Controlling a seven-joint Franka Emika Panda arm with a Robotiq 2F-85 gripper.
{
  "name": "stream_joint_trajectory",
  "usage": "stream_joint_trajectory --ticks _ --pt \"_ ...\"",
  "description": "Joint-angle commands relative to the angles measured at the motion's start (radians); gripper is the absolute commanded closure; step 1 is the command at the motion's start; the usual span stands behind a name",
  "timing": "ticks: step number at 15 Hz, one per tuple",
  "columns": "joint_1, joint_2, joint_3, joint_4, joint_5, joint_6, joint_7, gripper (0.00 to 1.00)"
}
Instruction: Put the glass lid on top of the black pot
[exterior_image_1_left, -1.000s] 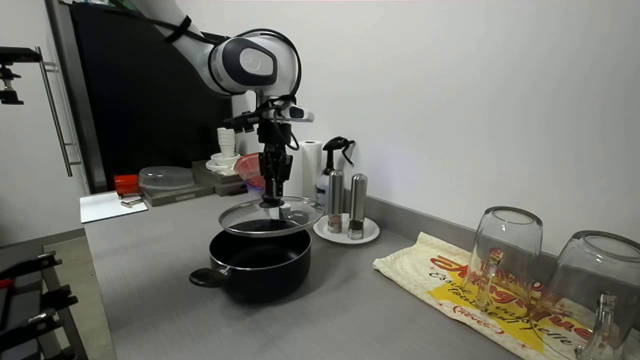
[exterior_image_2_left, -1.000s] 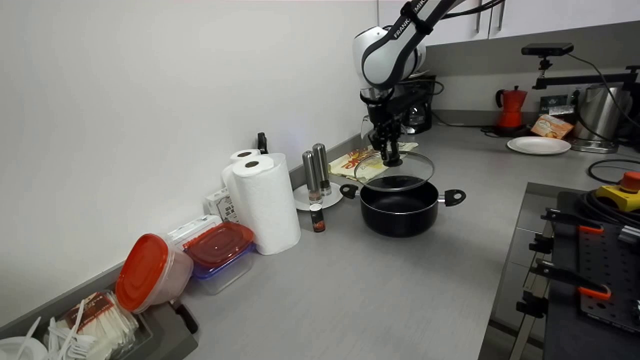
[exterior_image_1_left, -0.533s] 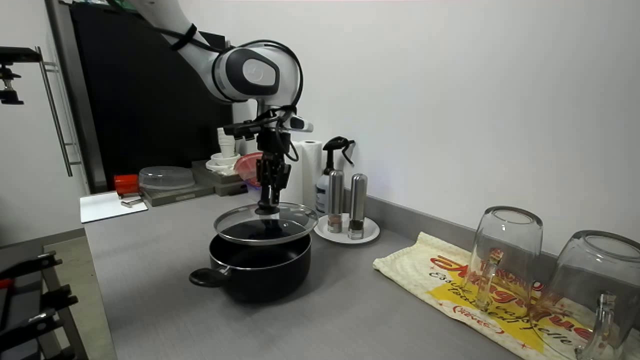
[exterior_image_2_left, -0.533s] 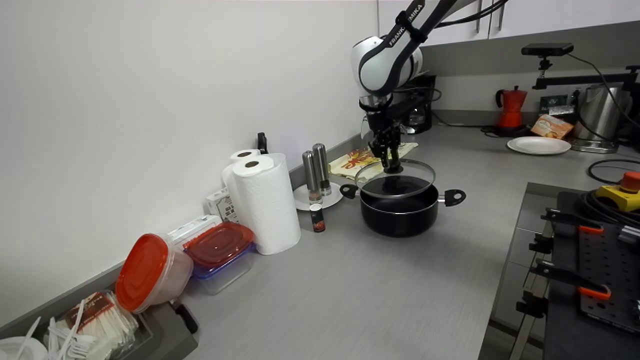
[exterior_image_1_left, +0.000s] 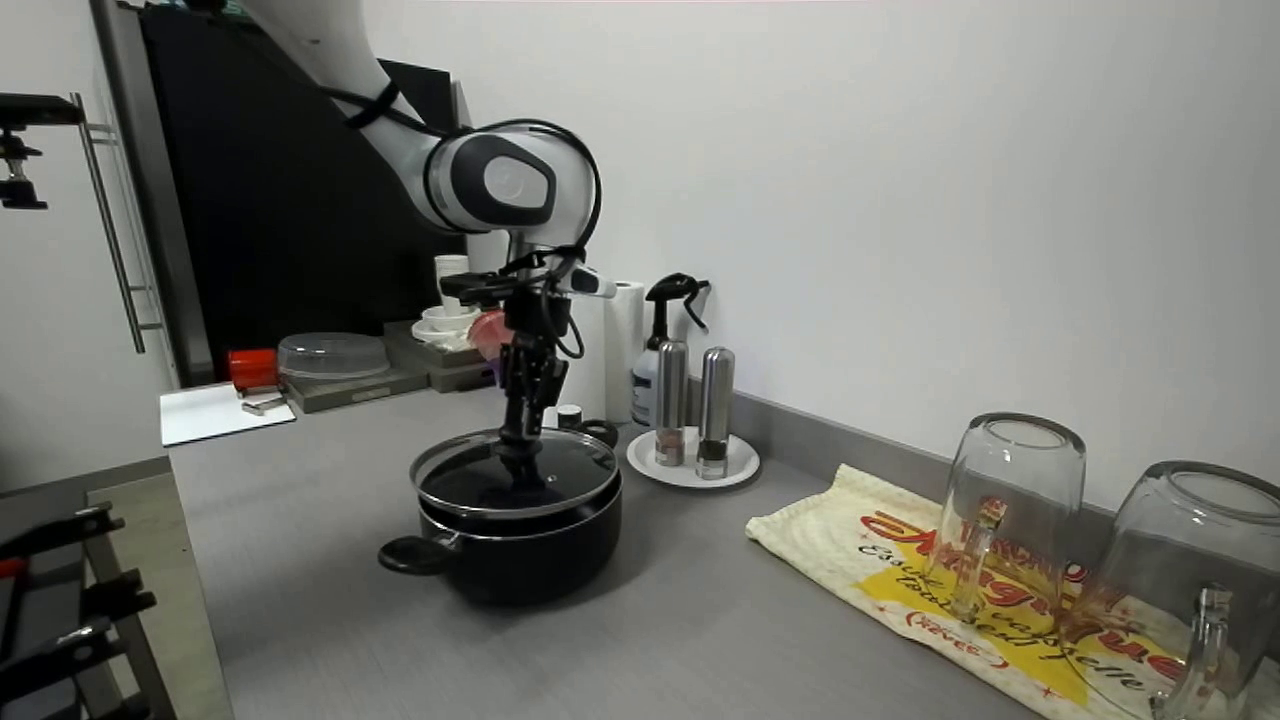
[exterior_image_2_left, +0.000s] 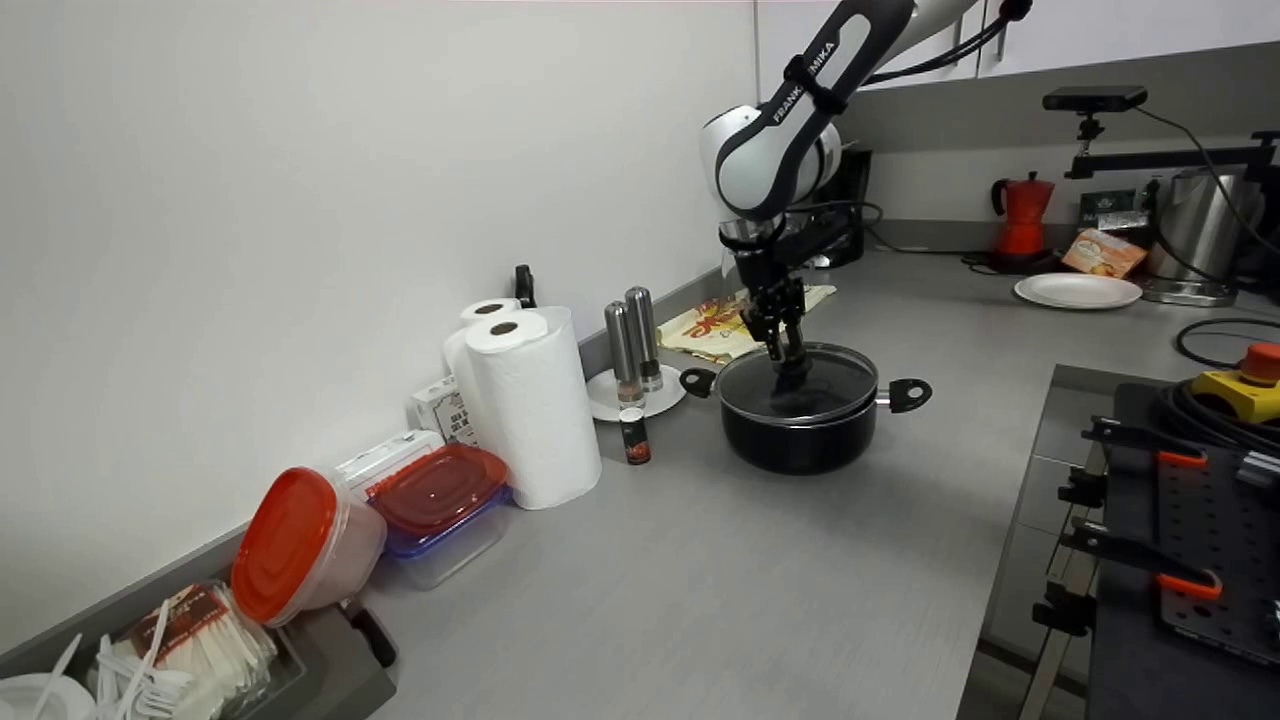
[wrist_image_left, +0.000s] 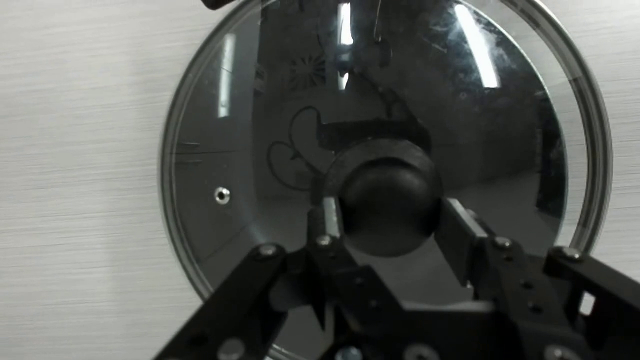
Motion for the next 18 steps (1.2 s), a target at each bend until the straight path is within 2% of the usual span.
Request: stream_joint_trajectory --ticks 1,18 --pt "-0.008 -0.010 -0.002 0.001 0.013 -0.027 -0.027 0.75" --pt "-0.024 0.001 0.002 0.003 0.028 -0.009 -0.020 0.75"
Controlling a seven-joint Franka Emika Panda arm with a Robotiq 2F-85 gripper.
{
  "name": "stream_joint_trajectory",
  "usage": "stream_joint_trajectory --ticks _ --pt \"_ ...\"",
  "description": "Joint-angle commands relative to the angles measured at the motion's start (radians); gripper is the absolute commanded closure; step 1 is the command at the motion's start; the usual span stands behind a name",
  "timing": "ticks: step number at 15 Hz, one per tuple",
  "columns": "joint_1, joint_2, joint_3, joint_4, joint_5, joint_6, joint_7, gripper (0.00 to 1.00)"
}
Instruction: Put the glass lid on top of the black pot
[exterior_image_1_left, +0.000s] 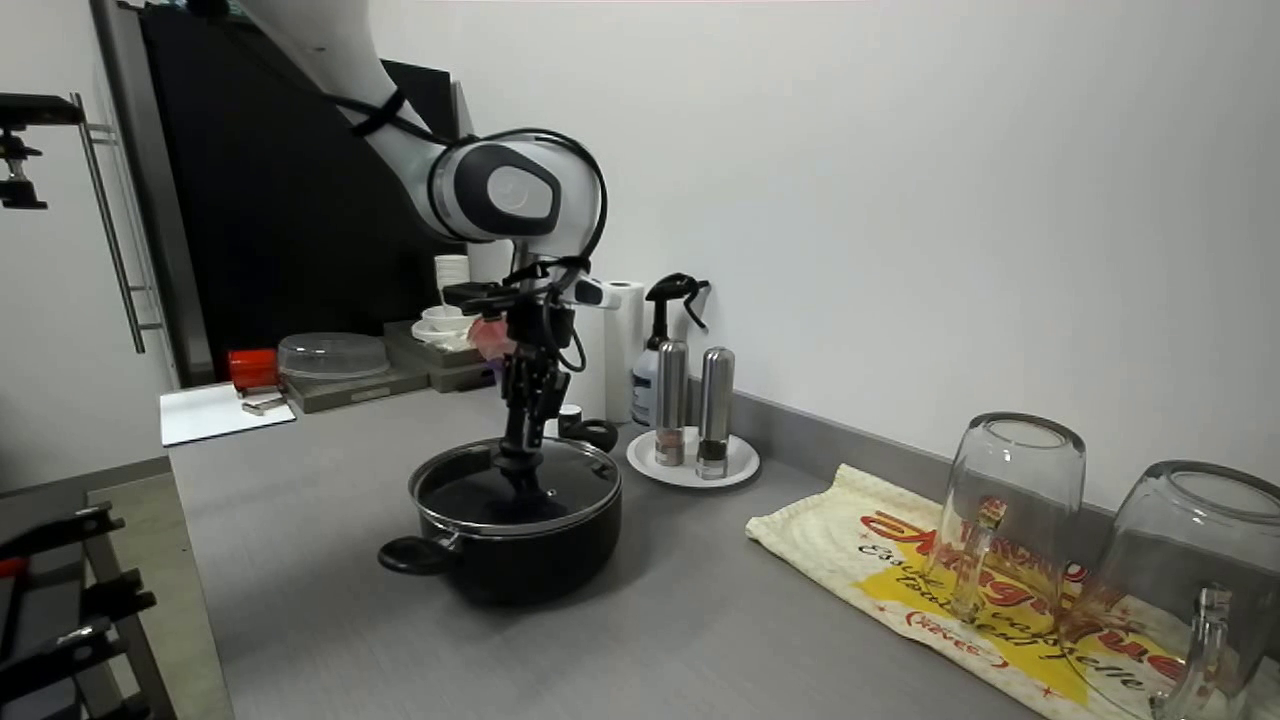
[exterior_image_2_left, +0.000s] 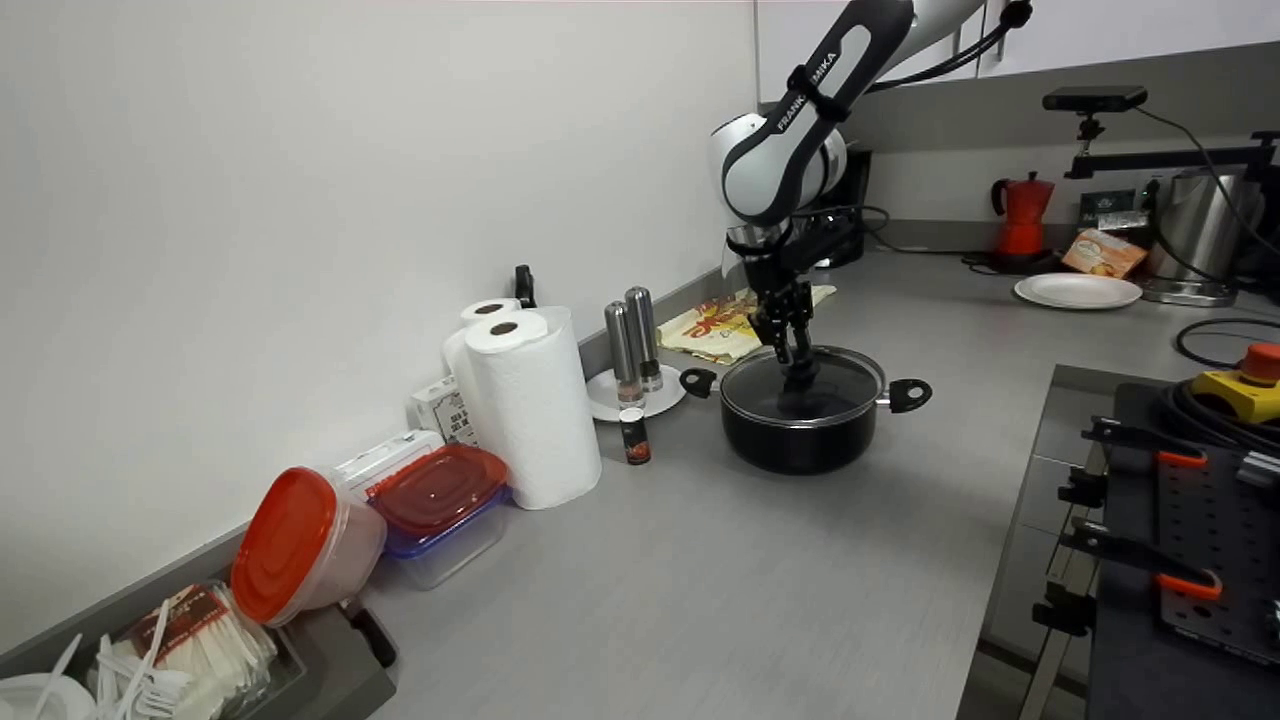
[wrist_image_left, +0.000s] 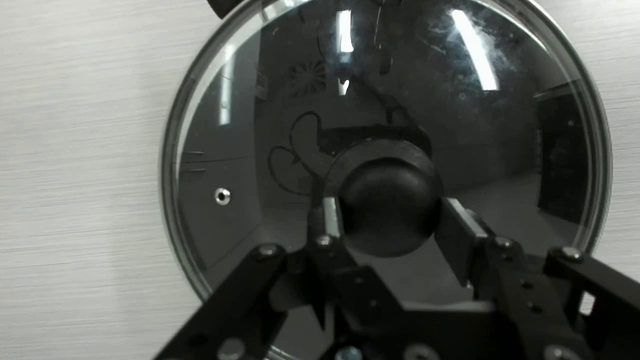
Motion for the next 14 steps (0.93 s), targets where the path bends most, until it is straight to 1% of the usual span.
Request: stream_joint_trajectory --ticks 1,6,13,14 --pt "-0.004 -0.014 0.002 0.005 0.027 -0.006 -0.015 0.75" --pt "0.002 -0.012 -0.007 0.002 0.020 0.030 0.008 0.75" --pt "-0.002 -0.007 -0.001 0.003 0.030 0.027 -0.001 0.75" --pt "-0.002 -0.007 0.000 0.002 0.031 0.026 -0.002 0.50"
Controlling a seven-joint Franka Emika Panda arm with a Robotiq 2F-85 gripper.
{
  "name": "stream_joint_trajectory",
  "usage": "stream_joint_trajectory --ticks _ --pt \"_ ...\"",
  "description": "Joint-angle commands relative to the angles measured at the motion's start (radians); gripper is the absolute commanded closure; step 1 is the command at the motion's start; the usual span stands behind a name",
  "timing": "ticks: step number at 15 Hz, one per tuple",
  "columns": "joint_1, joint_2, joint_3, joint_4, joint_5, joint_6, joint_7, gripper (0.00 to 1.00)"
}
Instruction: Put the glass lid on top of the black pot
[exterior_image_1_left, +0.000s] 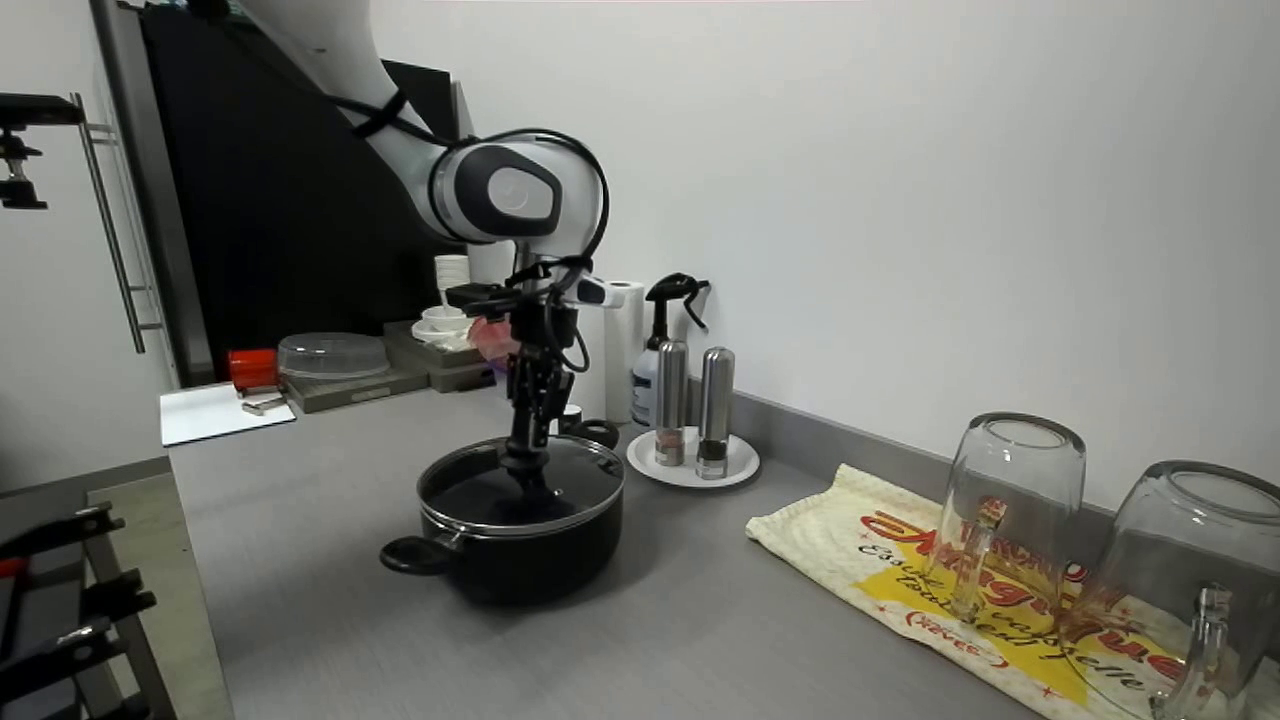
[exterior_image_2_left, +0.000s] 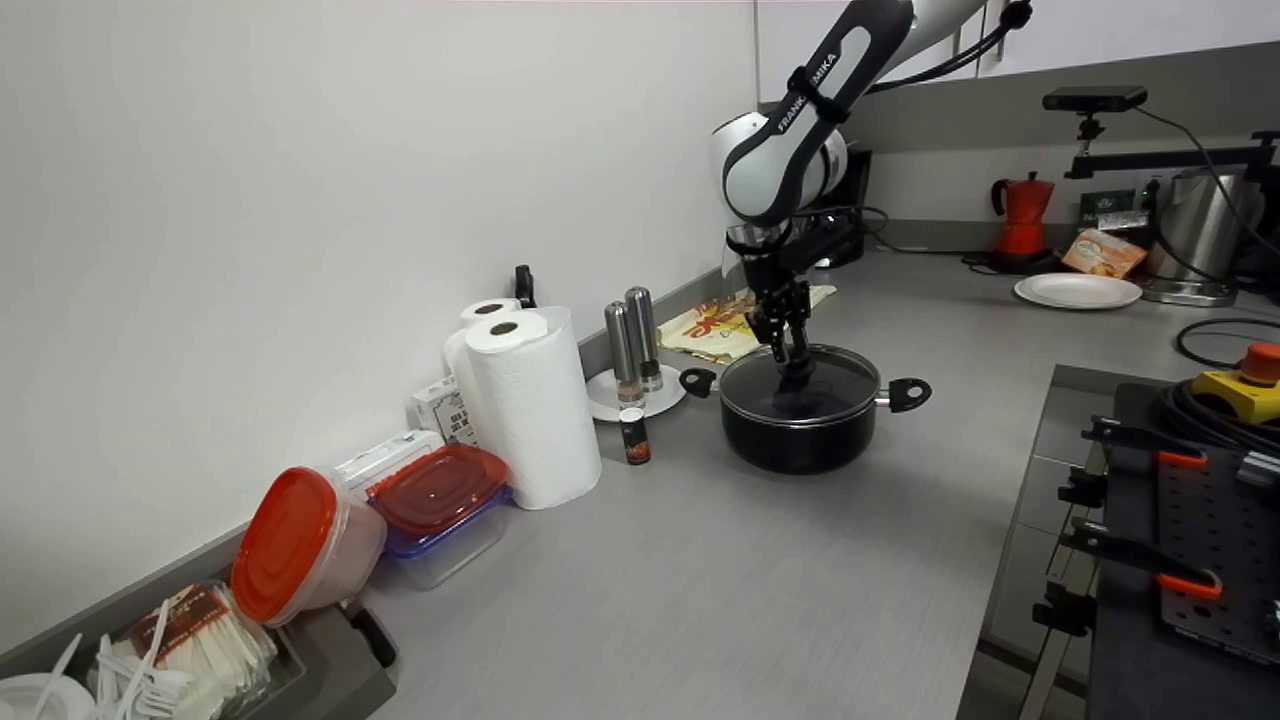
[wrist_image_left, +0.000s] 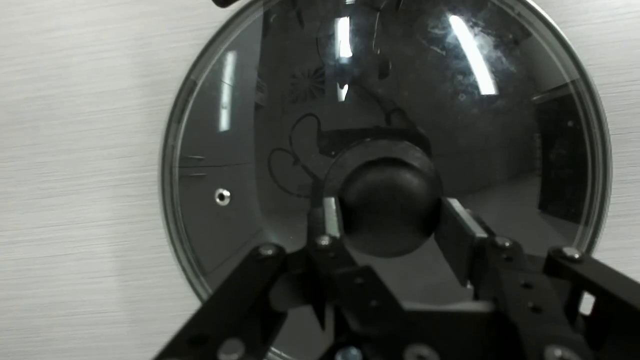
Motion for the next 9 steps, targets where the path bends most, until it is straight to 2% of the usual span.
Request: stream_joint_trajectory --ticks 1,2,3,4,5,8,9 --pt "0.007 0.002 -0.008 0.002 0.006 -0.002 -0.004 0.50" --pt "0.007 0.002 -0.007 0.002 0.007 -0.002 -0.004 0.50" --pt "0.007 0.003 -0.007 0.002 0.008 -0.002 -0.004 0.25" --pt "0.004 0.001 -0.004 -0.003 0.010 -0.002 -0.011 0.24" --pt "0.007 0.006 -0.008 0.002 0.007 -0.002 -0.004 0.43" --pt "0.007 0.006 -0.008 0.002 0.007 -0.002 -0.004 0.24" --pt "0.007 0.006 -0.008 0.002 0.007 -0.002 -0.004 0.24"
